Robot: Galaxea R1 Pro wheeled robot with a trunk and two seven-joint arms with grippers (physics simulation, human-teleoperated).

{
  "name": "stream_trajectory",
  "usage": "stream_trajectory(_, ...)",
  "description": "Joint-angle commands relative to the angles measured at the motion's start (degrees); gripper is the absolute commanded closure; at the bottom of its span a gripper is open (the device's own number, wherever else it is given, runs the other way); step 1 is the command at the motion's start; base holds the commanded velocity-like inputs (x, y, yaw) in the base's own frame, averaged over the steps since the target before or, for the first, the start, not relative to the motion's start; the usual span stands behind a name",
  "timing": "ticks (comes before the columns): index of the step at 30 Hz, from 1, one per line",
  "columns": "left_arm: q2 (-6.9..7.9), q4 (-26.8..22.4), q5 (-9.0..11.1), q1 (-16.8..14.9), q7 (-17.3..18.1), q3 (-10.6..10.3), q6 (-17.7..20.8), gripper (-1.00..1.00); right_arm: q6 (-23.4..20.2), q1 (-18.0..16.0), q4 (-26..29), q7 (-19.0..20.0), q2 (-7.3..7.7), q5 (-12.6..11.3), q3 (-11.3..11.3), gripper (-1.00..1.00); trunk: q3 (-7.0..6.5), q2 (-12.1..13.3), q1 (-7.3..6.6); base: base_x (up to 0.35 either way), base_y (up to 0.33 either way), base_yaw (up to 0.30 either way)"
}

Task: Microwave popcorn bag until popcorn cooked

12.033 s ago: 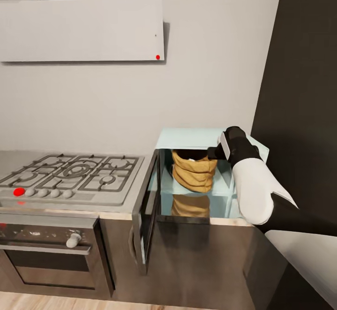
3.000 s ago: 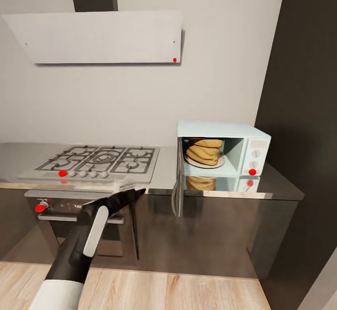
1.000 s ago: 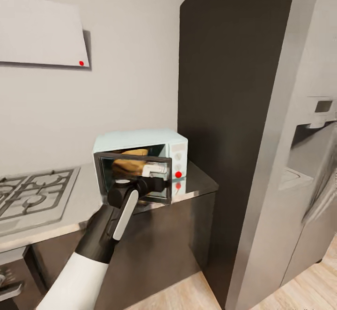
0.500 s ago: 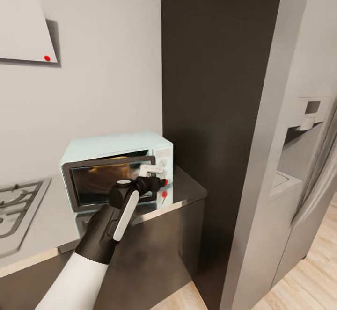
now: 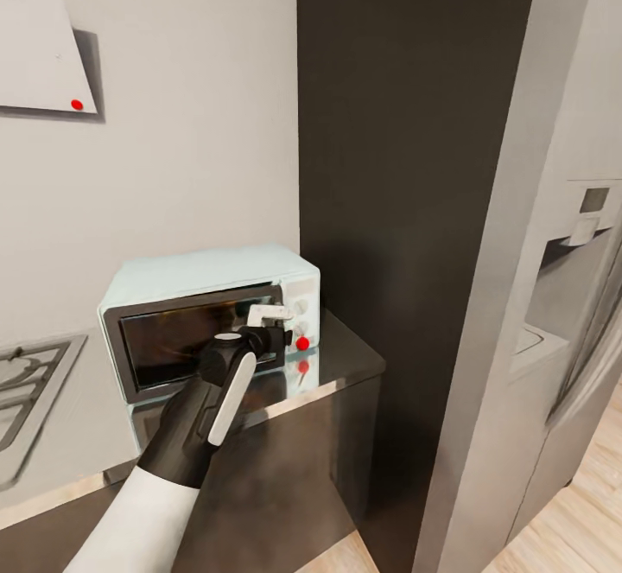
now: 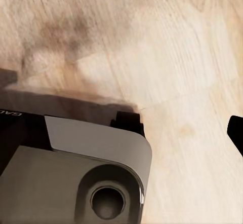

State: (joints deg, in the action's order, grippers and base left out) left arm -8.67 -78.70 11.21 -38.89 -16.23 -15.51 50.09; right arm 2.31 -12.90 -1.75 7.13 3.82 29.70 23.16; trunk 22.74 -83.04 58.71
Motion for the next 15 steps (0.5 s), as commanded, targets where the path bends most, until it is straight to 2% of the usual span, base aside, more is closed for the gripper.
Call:
stream_trajectory(1,0.0,-0.09,0.62,-0.05,-0.56,-0.05,0.13,-1.0,0.24,-0.08,-0.18,0.07,0.05,0.45,0.49,-1.0,0.07,-0.03,0.02,0.192,0.0,0.0)
stream_trajectory(9,0.02,-0.14,0.57,-0.08,-0.56,-0.04,0.15,-1.0,0.31,-0.08,-0.18,0.09,0.13,0.45,0.49,-1.0,0.07,-0.03,0.02,0.177,0.0,0.0)
stream_trajectory(12,-0.12,-0.7,0.57,-0.09,-0.56,0.13,0.39,-1.0,0.32,-0.09,-0.18,0.24,0.13,0.48,0.49,-1.0,0.07,-0.03,0.02,0.005,0.0,0.0)
stream_trajectory(15,-0.35,-0.97,1.02,-0.06,-0.56,0.06,1.86,-1.0,0.26,-0.1,-0.18,0.28,0.08,0.52,0.49,-1.0,0.07,-0.03,0.02,-0.24,0.0,0.0)
